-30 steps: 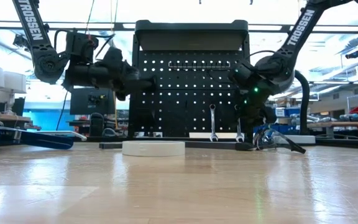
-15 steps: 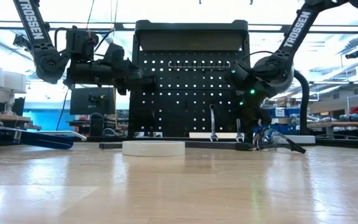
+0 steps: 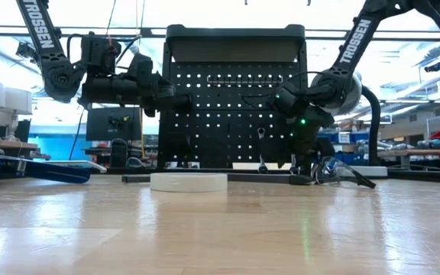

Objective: Hang tools onto peg board
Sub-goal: Unhang the right wrench from the peg board

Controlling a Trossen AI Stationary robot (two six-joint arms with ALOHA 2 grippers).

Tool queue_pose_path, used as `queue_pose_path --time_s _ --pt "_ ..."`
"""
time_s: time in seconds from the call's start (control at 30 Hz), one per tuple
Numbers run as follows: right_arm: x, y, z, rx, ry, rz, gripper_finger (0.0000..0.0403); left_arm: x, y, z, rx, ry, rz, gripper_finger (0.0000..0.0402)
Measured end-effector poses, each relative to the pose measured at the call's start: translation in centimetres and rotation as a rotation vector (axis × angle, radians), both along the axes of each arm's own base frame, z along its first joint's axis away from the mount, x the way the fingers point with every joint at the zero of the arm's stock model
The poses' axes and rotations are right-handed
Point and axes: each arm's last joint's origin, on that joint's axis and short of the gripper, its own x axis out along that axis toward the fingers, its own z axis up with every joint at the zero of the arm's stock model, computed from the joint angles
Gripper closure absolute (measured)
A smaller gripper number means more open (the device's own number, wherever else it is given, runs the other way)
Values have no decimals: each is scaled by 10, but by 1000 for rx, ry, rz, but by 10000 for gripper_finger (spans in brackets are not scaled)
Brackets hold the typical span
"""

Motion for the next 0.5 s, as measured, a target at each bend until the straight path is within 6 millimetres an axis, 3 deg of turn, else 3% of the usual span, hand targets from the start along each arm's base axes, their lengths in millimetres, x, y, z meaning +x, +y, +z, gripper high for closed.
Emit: queue_pose_path --time_s 0.23,0.5 --pt "25 13 15 68 -11 84 168 0 0 0 -1 1 -6 188" --pt "56 14 55 79 -7 103 174 0 -1 0 -2 4 -20 188"
